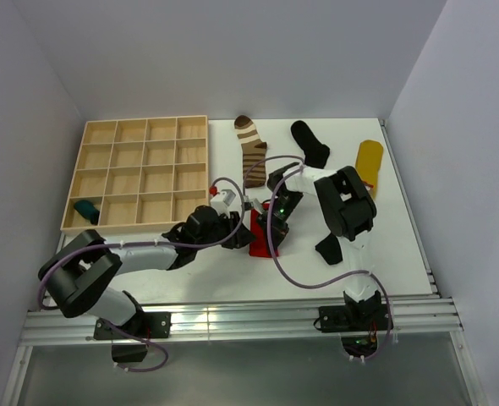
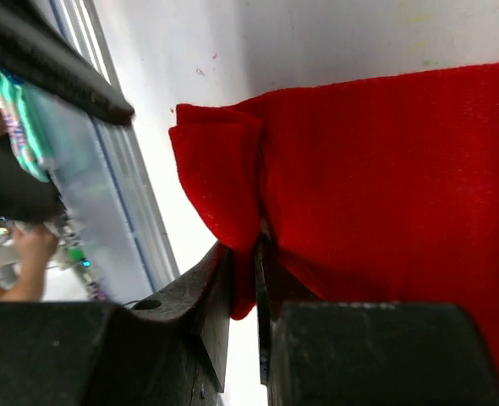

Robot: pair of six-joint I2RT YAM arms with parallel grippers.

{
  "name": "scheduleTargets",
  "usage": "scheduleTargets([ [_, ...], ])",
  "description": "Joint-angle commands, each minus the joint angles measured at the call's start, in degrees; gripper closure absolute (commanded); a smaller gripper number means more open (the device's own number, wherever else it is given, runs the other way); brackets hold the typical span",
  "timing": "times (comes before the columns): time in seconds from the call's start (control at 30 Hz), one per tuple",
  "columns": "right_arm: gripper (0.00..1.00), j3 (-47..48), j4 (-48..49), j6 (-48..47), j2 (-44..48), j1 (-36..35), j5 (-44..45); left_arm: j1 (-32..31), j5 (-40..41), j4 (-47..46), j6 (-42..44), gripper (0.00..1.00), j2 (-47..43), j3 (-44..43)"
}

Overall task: Roll the socks
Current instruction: Roll the sock at the center of the board.

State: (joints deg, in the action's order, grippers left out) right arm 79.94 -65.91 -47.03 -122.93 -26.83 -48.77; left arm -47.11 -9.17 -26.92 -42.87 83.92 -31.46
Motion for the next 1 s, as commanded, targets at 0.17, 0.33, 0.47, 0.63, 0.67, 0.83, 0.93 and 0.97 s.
scheduleTargets([
  [0.17,0.85,3.73,-6.06,-3.16,-4.06,1.86,-1.32,-0.88,-5.67,-17.10,7.19,0.54,9.06,-1.32],
  [0.33,0.84,4.87,-7.66,-3.34,-5.39,2.66,-1.68,-1.05,-12.00,-24.23,5.96,0.53,13.72,-0.44],
  [0.47,0.84,5.22,-7.57,-2.72,-6.00,3.10,-1.68,-1.05,-13.42,-23.97,5.43,0.53,16.36,-1.06],
  [0.63,0.84,6.01,-8.88,-3.16,-6.97,3.98,-2.20,-1.14,-13.77,-22.13,5.87,0.54,17.68,-1.41],
  [0.67,0.84,6.10,-8.97,-3.07,-7.05,4.06,-2.29,-1.14,-13.77,-21.69,6.04,0.54,17.68,-1.50],
  [0.83,0.84,7.77,-11.96,-4.39,-8.81,5.12,-3.78,-1.23,-14.21,-20.19,6.49,0.55,17.59,-1.58],
  [0.93,0.84,8.30,-12.31,-4.39,-9.52,5.65,-4.31,-1.23,-14.12,-19.84,5.87,0.55,17.51,-1.41],
  [0.97,0.84,8.21,-12.05,-4.13,-9.52,5.91,-4.23,-1.23,-14.30,-19.67,5.70,0.56,17.51,-1.50],
])
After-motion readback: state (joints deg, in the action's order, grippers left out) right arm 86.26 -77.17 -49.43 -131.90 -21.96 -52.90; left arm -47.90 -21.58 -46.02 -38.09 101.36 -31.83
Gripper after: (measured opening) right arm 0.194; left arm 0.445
